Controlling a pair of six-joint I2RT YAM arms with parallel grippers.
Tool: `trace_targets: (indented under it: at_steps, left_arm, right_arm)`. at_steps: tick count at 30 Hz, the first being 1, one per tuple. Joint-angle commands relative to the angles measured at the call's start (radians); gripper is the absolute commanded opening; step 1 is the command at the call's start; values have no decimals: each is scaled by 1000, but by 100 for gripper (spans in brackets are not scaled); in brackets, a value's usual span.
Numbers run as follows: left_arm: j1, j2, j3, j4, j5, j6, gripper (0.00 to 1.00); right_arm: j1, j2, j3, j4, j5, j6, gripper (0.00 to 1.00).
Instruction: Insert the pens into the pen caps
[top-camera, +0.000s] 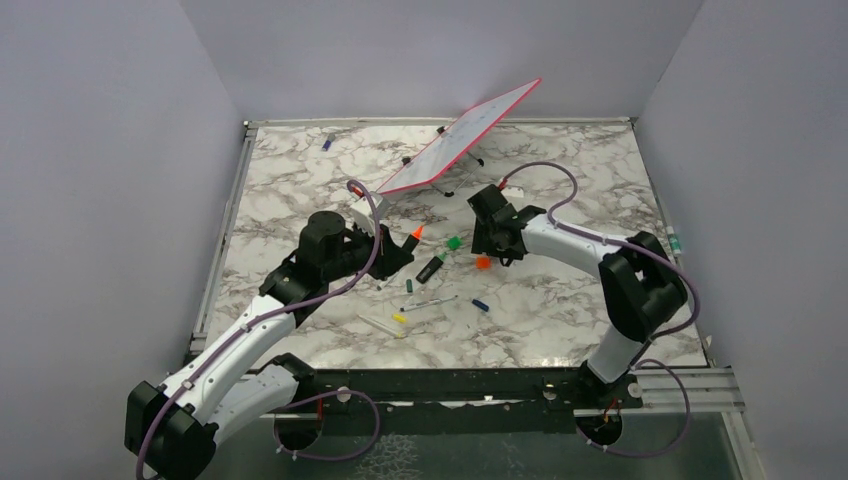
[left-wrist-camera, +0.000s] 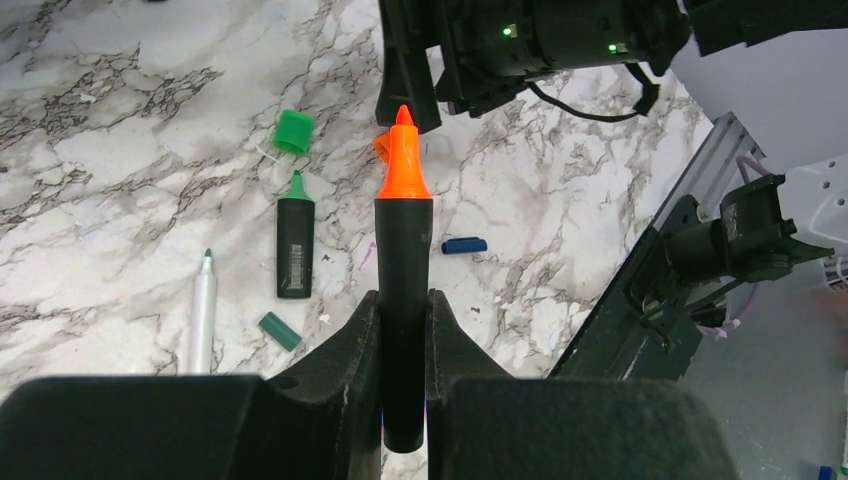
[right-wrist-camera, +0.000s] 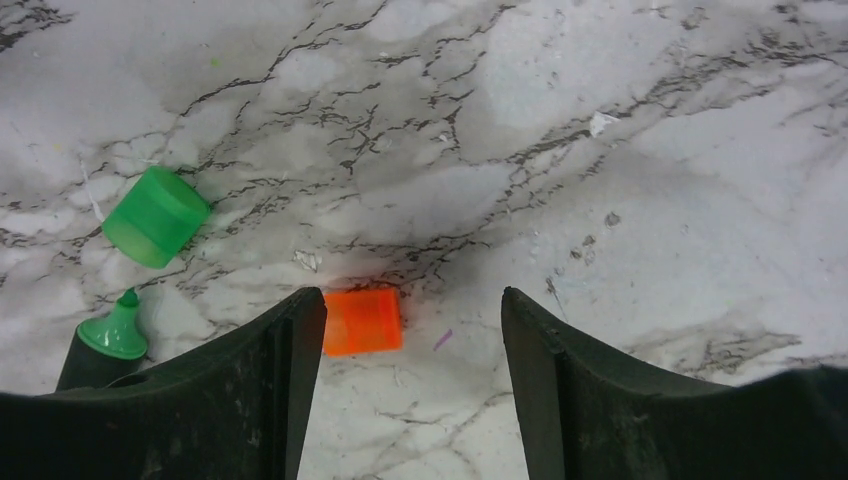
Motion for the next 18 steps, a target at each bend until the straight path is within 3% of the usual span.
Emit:
trace_targets:
  at_steps: [1,18]
  left_arm:
    - [0,0,-4,3,-28,18,0]
    - [0,-7,-6,-6,-19,21,0]
  right_arm:
    - [-3,92,70,29,-48,-77,69]
    - [-4,139,42,-34,-121,-161,63]
